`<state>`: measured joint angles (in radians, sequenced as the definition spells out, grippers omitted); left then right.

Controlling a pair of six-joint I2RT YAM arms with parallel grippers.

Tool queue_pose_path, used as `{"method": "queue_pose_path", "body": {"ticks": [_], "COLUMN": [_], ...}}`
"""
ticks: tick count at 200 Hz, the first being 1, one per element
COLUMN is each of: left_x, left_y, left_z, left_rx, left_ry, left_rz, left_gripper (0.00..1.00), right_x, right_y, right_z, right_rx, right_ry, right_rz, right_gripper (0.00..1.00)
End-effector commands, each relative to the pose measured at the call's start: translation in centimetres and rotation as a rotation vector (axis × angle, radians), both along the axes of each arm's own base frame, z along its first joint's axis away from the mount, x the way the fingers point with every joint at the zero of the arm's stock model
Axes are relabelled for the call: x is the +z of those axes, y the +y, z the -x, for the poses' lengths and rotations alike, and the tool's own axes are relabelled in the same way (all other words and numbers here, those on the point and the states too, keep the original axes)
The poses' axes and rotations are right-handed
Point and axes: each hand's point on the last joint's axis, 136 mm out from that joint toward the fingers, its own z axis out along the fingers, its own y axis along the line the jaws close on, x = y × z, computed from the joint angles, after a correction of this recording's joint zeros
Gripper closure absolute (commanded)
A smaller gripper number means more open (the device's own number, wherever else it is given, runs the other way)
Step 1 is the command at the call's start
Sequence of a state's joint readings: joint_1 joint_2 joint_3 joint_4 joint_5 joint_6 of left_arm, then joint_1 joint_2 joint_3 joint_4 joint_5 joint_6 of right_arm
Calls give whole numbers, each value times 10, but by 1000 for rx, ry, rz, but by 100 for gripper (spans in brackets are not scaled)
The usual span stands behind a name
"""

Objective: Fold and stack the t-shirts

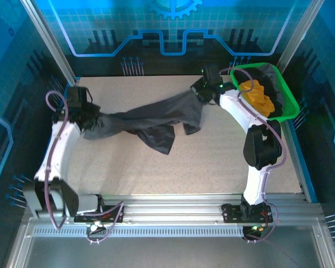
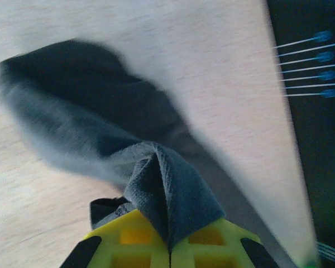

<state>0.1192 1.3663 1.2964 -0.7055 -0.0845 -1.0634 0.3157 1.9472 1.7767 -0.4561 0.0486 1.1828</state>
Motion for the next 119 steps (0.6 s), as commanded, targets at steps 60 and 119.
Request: {"method": "queue_pose_path", "body": {"ticks": [60,119], "left_x": [267,190], "left_y": [43,27], "left_z": [-102,-29], "left_rx": [-22,76], "left_ry": [-689,-492], "left_rz": [-16,2], "left_gripper": [100,100], "right_x": [220,148], "right_y": [-60,-89], "right_z": [-44,55], "right_rx": [-2,-85], "right_ry": [-520,-263], "right_rz": [99,172], "right_gripper": [100,100]}}
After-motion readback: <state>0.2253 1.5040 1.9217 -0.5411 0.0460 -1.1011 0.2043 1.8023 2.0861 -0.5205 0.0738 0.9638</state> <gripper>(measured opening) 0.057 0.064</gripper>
